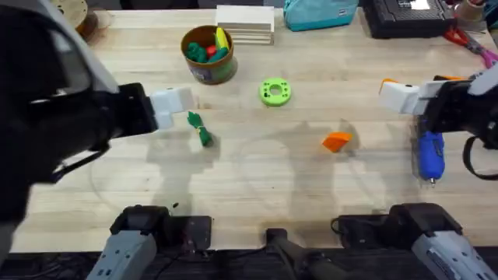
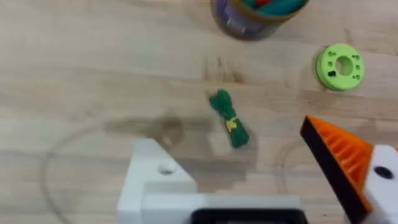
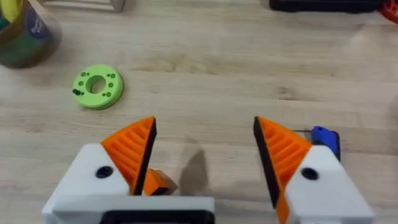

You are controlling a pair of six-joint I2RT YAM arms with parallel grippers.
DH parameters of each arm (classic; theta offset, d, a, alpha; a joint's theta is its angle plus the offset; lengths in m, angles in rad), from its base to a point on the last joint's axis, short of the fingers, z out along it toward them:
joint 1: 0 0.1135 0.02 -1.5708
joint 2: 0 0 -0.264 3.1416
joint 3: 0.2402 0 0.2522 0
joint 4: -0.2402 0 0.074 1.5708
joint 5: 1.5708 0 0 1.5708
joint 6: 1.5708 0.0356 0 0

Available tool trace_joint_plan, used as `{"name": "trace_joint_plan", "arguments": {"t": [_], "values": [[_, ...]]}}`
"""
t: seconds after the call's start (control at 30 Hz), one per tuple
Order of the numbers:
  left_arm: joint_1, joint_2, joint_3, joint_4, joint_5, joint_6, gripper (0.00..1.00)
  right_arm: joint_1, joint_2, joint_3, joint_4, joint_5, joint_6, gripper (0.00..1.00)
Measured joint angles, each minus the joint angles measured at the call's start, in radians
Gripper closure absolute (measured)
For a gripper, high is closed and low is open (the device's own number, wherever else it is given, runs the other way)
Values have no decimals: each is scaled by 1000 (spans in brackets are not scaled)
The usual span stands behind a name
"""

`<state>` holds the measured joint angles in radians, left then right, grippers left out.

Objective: Pick up the gripper from the table and insert it into the empty holder that is missing its gripper. Then pick up a screw, insert it into the mounting hole, and use the screwdriver to tighten it. Finally, clean up the table by picking up the vegetable and placing it into the bucket.

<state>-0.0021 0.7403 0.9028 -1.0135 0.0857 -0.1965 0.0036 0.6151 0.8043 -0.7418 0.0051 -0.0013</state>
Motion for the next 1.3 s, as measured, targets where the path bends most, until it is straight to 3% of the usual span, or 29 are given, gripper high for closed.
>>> {"name": "trace_joint_plan", "arguments": {"t": [0.1, 0.17, 0.3, 0.33, 0.4, 0.47, 0.57, 0.63, 0.8, 0.93, 1.07, 1.17, 1.3], "values": [[0, 70, -57, 12, 28, -96, 18, 0, 0, 0, 0, 0, 0, 86], [0, 120, -105, 44, 63, -137, 215, 0, 0, 0, 0, 0, 0, 86], [0, 165, -150, 76, 128, -192, 838, 0, 0, 0, 0, 0, 0, 86], [0, 161, -150, 84, 137, -202, 955, 0, 0, 0, 0, 0, 0, 86], [-2, 143, -150, 105, 160, -219, 988, 0, 0, 0, 0, 0, 0, 86], [-7, 118, -150, 119, 183, -216, 801, 0, 0, 0, 0, 0, 0, 87], [-23, 68, -150, 143, 251, -186, 318, 0, 0, 0, 0, 0, 0, 86], [-32, 40, -150, 152, 309, -157, 56, 0, 0, 0, 0, 0, 0, 86], [-44, -7, -150, 197, 504, -38, 15, 0, 0, 0, 0, 0, -3, 87], [-45, -15, -150, 273, 614, -22, 14, 0, 0, 0, 0, 0, -3, 86], [-45, -15, -150, 259, 657, -46, 14, 0, 0, 0, 0, 0, -3, 87], [-45, -15, -150, 215, 657, -56, 14, 0, 0, 0, 0, 0, -3, 87], [-45, -15, -150, 250, 648, -42, 13, 0, 0, 0, 0, 0, -3, 87]]}}
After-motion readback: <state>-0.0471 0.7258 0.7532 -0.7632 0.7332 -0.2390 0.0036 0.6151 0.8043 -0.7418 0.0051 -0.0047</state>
